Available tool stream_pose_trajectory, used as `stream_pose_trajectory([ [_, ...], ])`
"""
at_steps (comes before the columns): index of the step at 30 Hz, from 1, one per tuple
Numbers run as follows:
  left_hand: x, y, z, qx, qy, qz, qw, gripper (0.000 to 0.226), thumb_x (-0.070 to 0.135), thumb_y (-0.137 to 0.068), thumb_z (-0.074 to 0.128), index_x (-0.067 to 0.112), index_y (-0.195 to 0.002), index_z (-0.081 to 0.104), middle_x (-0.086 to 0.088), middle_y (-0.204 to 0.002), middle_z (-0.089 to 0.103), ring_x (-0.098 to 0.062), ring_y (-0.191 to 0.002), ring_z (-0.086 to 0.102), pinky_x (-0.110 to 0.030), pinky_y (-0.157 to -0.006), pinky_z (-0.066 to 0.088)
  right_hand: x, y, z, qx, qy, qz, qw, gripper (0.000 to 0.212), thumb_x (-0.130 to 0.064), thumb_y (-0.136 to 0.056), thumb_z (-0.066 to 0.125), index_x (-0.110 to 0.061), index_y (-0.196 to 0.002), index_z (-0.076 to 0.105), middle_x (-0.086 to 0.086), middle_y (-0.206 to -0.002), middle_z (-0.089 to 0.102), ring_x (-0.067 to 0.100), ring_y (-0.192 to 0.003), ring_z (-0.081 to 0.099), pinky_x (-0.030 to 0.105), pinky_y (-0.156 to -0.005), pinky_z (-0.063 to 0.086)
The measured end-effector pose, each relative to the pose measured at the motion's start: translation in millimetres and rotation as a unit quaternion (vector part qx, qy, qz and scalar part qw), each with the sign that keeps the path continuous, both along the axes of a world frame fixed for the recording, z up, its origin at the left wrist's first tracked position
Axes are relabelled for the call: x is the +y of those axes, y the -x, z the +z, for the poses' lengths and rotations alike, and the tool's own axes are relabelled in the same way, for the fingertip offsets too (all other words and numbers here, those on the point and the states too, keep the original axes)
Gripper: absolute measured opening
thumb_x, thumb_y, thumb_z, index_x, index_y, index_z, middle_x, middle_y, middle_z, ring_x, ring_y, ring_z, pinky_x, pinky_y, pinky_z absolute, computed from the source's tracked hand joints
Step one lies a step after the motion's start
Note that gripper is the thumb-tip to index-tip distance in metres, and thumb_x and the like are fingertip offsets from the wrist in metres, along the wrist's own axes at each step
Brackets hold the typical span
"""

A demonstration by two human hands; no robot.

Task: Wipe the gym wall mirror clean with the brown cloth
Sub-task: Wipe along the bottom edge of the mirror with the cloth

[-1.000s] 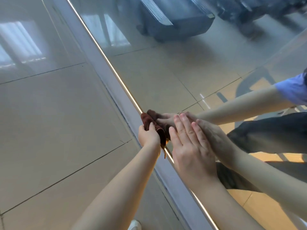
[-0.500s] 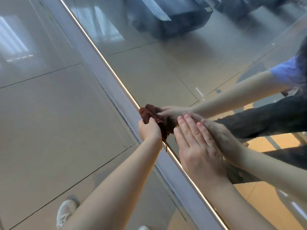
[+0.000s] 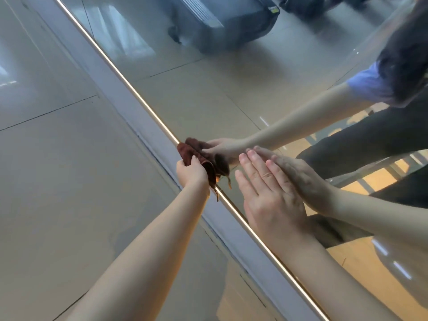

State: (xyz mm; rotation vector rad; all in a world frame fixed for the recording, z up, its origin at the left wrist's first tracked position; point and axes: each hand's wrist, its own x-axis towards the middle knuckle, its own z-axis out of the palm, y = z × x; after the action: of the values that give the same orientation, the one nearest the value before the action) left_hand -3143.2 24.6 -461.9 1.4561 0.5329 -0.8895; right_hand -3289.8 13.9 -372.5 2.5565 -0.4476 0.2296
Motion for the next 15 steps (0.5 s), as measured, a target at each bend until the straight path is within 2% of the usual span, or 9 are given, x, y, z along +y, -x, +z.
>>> stream_pose_trajectory([
  [3, -1, -13, 1, 0.010, -0.007, -0.013, 1.000, 0.020, 0.025, -0.106, 0.046, 0.012, -0.118, 0.055, -0.001, -0.089, 0.059, -0.011, -0.071, 0.054, -0.026, -0.058, 0.041, -2, -12, 1, 0.001, -0.003, -0.006, 1.000, 0.043, -0.008, -0.091, 0.046, -0.002, -0.132, 0.059, 0.019, -0.144, 0.049, 0.030, -0.138, 0.043, 0.037, -0.120, 0.013],
  [6, -1, -27, 1, 0.012, -0.012, -0.030, 0.999, 0.022, 0.025, -0.105, 0.047, 0.010, -0.119, 0.055, -0.002, -0.089, 0.059, -0.017, -0.076, 0.056, -0.034, -0.076, 0.048, -2, -32, 1, -0.003, -0.001, -0.013, 1.000, 0.044, -0.010, -0.091, 0.045, -0.001, -0.132, 0.059, 0.019, -0.143, 0.050, 0.030, -0.137, 0.044, 0.038, -0.119, 0.017],
  [9, -1, -38, 1, 0.021, -0.009, -0.040, 0.999, 0.021, 0.025, -0.105, 0.048, 0.010, -0.118, 0.056, -0.006, -0.099, 0.061, -0.023, -0.088, 0.058, -0.039, -0.085, 0.050, -1, -53, 0, -0.021, -0.004, -0.018, 1.000, 0.042, -0.010, -0.090, 0.044, -0.002, -0.126, 0.064, 0.018, -0.140, 0.054, 0.030, -0.134, 0.049, 0.039, -0.118, 0.020],
  [12, -1, -47, 1, 0.025, -0.008, -0.043, 0.999, 0.014, 0.024, -0.105, 0.048, 0.012, -0.110, 0.053, -0.007, -0.098, 0.062, -0.022, -0.083, 0.059, -0.038, -0.079, 0.051, -3, -74, -1, -0.045, -0.005, -0.015, 0.999, 0.040, -0.010, -0.090, 0.044, -0.004, -0.122, 0.068, 0.017, -0.138, 0.057, 0.029, -0.132, 0.051, 0.038, -0.117, 0.018],
  [15, -3, -59, 3, 0.009, -0.010, -0.043, 0.999, 0.011, 0.023, -0.105, 0.046, 0.013, -0.107, 0.050, 0.000, -0.085, 0.057, -0.012, -0.072, 0.053, -0.027, -0.059, 0.042, -4, -91, -3, -0.058, -0.006, -0.016, 0.998, 0.040, -0.008, -0.091, 0.042, -0.004, -0.119, 0.069, 0.016, -0.137, 0.057, 0.028, -0.131, 0.052, 0.038, -0.117, 0.020],
])
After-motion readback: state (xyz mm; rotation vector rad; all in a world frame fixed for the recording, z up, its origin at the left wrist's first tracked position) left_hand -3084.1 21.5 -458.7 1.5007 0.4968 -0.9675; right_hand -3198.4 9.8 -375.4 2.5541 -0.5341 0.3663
